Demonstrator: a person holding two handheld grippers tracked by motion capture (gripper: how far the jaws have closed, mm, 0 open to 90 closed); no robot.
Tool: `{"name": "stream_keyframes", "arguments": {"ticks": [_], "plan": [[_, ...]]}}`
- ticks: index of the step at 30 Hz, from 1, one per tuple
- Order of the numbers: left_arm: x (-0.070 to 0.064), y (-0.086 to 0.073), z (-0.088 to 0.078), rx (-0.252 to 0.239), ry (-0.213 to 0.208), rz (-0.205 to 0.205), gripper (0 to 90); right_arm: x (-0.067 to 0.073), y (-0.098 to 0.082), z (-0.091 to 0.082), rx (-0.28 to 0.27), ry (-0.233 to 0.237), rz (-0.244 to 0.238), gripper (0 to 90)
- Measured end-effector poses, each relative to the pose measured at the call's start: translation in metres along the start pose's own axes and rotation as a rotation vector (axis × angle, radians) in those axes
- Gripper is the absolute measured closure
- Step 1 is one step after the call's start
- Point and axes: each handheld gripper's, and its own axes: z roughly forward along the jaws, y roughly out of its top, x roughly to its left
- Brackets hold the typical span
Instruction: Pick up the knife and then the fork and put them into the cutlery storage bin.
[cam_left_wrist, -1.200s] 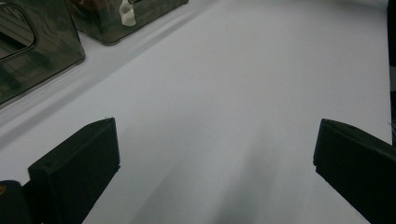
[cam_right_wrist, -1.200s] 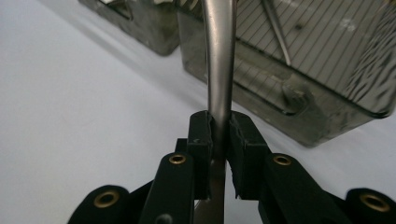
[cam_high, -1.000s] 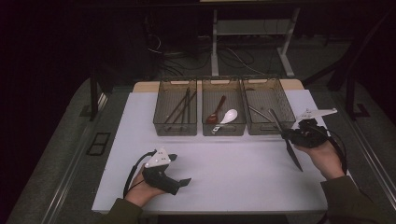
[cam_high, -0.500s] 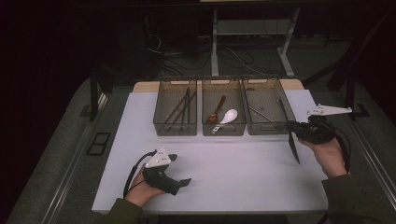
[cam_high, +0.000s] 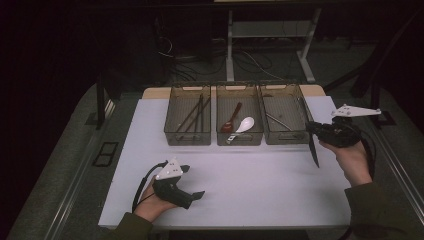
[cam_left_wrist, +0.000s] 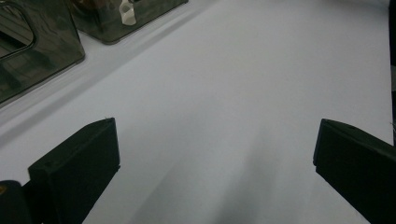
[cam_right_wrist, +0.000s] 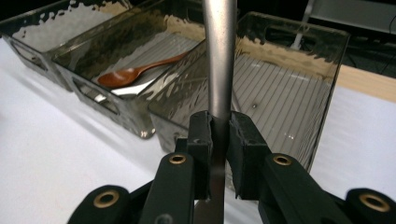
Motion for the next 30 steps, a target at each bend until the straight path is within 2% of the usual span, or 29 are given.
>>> {"name": "stream_keyframes", "arguments": {"ticks": [14, 30], "plan": [[0.0, 0.0, 0.0, -0.001, -0.001, -0.005, 0.0, -0.011, 0.032, 0.007, -0.043, -0.008, 0.015, 78.8], [0.0, 0.0, 0.0, -0.003, 0.0, -0.007, 0.0, -0.024, 0.081, 0.019, -0.093, -0.046, 0.017, 78.9]]}}
